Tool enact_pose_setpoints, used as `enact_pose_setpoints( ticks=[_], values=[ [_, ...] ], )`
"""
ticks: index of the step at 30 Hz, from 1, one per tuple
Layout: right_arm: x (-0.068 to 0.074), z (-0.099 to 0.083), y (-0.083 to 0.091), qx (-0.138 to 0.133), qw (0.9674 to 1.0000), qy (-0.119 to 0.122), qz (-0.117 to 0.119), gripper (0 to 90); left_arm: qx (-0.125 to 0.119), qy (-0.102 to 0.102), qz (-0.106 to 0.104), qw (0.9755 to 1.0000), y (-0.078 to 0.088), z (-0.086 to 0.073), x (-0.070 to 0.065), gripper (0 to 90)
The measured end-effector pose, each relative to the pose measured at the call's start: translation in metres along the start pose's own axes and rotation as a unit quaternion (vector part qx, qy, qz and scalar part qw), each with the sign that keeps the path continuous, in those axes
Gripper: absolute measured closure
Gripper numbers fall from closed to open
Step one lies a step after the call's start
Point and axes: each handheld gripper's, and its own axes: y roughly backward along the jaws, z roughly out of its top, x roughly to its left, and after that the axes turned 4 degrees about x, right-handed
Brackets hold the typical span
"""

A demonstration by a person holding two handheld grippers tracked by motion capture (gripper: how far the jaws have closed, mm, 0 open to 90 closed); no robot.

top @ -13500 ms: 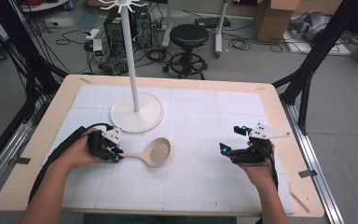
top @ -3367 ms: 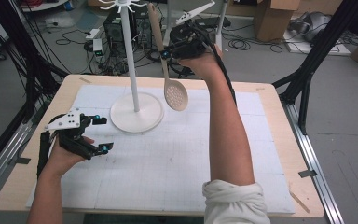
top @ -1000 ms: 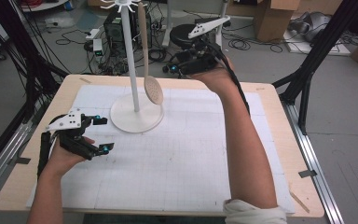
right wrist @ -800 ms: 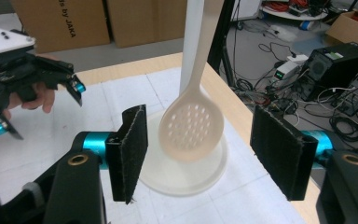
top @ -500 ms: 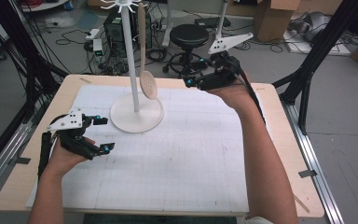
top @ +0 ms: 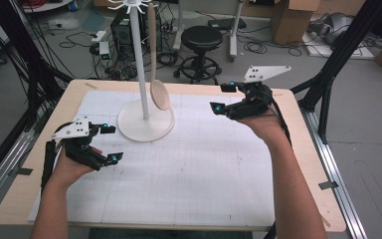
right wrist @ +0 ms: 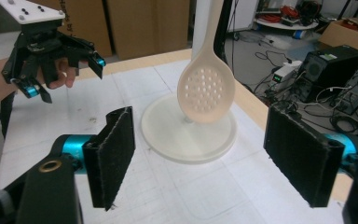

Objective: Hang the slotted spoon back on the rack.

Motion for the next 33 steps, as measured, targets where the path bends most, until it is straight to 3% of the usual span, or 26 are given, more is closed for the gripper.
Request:
enact_pose_setpoints(
  ticks=[19,33],
  values=[
    [0.016,-0.089,0.014,-0.019,0.9982,-0.053,-0.018,17.0,0.005,0.006,0.001,1.0,-0.005,-0.004,0.001,3.9],
    [0.025,-0.132,0.013,-0.037,0.9948,-0.09,-0.03,14.8,-0.003,0.007,-0.005,1.0,-0.006,-0.007,0.003,3.9]
  ],
)
